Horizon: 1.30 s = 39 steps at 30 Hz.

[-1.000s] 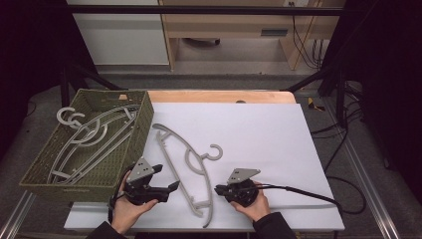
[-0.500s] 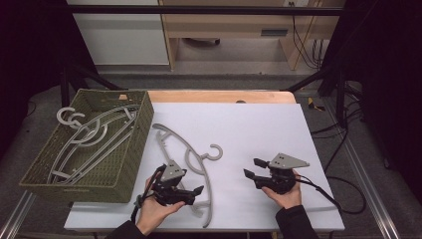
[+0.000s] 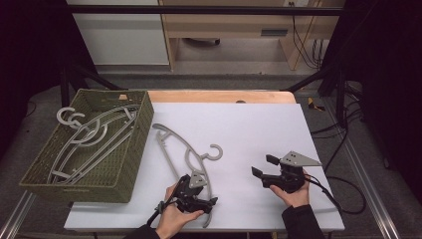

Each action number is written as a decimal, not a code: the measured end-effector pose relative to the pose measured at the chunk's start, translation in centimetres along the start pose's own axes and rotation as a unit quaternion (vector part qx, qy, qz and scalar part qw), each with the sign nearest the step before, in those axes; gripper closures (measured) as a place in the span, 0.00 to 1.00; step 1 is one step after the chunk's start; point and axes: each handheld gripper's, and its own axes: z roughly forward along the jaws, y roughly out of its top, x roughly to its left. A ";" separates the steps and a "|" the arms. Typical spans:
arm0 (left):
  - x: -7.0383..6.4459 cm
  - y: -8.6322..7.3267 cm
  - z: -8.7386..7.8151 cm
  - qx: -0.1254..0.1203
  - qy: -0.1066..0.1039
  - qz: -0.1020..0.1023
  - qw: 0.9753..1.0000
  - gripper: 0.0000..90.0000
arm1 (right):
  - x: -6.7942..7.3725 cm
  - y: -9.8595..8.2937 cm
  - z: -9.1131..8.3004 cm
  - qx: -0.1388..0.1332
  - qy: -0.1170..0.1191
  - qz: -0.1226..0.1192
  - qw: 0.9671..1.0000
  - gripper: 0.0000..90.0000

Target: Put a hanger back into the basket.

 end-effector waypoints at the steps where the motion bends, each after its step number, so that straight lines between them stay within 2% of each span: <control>1: -0.1 0.0 0.1 0.001 0.000 0.003 1.000 0.35 | 0.0 0.0 0.0 0.001 -0.001 0.001 1.000 0.28; 3: -0.4 -0.1 0.2 0.004 -0.003 0.000 1.000 0.39 | 0.0 0.0 0.0 0.001 -0.005 -0.002 1.000 0.27; 5: -0.7 -0.1 0.3 0.002 0.002 0.005 1.000 0.41 | -0.1 0.1 -0.1 -0.001 -0.007 0.000 1.000 0.26; 10: -1.4 -0.2 0.2 0.003 0.017 0.000 1.000 0.52 | -0.1 0.1 -0.1 0.000 -0.014 0.004 1.000 0.25; 12: -1.4 -0.2 0.0 0.006 0.012 -0.006 1.000 0.54 | -0.1 0.0 -0.1 0.004 -0.012 0.003 1.000 0.25; 15: -1.2 -0.2 -0.6 0.010 -0.013 -0.018 1.000 0.60 | 0.0 0.0 0.0 0.007 -0.015 0.005 1.000 0.25; 18: -1.0 -0.4 -1.3 0.017 -0.021 -0.009 1.000 0.68 | -0.1 0.0 -0.1 0.004 -0.015 0.004 1.000 0.25; 21: -0.7 -0.7 -1.5 0.015 -0.026 -0.018 0.999 0.68 | -0.1 0.0 -0.2 0.005 -0.017 0.005 1.000 0.24; 26: -0.4 -1.1 -2.1 0.026 -0.027 -0.014 0.999 0.69 | -0.1 0.1 -0.2 0.003 -0.021 0.006 1.000 0.23; 32: 1.0 -2.6 -4.2 0.045 -0.027 -0.016 0.998 0.73 | -0.1 0.1 -0.2 0.003 -0.023 0.006 1.000 0.22; 34: 1.7 -3.4 -5.1 0.052 -0.034 -0.020 0.998 0.74 | -0.1 0.1 -0.2 0.004 -0.024 0.006 1.000 0.22; 37: 2.1 -4.3 -5.9 0.049 -0.023 -0.033 0.998 0.74 | -0.1 0.1 -0.1 0.004 -0.024 0.006 1.000 0.22; 39: 2.3 -4.4 -5.5 0.054 -0.006 -0.043 0.998 0.64 | -0.1 0.0 -0.1 0.005 -0.024 0.006 1.000 0.22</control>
